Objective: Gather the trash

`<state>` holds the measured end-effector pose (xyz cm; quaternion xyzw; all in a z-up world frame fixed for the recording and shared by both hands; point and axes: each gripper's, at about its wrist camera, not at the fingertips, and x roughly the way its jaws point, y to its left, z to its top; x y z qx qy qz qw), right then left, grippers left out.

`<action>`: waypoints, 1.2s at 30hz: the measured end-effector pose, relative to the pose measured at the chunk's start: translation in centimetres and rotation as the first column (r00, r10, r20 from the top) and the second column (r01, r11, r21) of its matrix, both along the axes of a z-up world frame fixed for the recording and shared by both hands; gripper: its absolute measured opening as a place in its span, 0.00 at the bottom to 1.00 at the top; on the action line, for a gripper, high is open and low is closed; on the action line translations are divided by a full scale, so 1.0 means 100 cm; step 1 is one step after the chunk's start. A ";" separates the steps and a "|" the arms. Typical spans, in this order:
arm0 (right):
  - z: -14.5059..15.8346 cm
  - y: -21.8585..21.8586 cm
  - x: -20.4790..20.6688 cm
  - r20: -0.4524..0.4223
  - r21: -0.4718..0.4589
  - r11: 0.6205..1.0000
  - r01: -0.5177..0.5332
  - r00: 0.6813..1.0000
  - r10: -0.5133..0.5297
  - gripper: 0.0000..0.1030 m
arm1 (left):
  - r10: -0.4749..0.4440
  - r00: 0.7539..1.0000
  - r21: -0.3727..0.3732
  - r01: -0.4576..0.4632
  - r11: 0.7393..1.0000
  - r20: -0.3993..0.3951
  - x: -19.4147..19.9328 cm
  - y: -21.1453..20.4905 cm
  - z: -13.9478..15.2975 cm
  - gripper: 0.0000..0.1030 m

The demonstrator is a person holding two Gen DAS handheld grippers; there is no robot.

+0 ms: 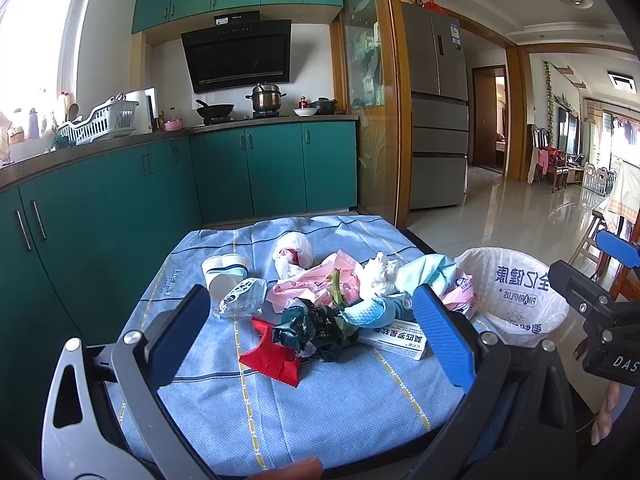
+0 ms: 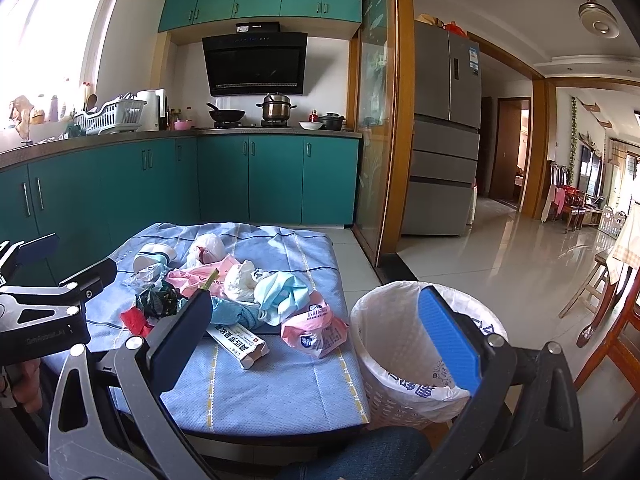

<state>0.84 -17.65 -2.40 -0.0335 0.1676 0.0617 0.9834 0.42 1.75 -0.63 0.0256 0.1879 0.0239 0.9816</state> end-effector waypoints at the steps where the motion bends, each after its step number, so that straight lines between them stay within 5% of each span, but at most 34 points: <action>1: 0.000 0.000 0.000 -0.001 0.000 1.000 0.000 1.000 0.000 0.97 | 0.000 1.000 0.000 0.000 1.000 0.000 0.000 0.000 0.000 0.98; 36: 0.001 0.004 0.008 -0.004 -0.011 1.000 -0.003 1.000 0.003 0.97 | -0.003 1.000 -0.001 0.003 1.000 -0.018 0.007 0.003 -0.004 0.98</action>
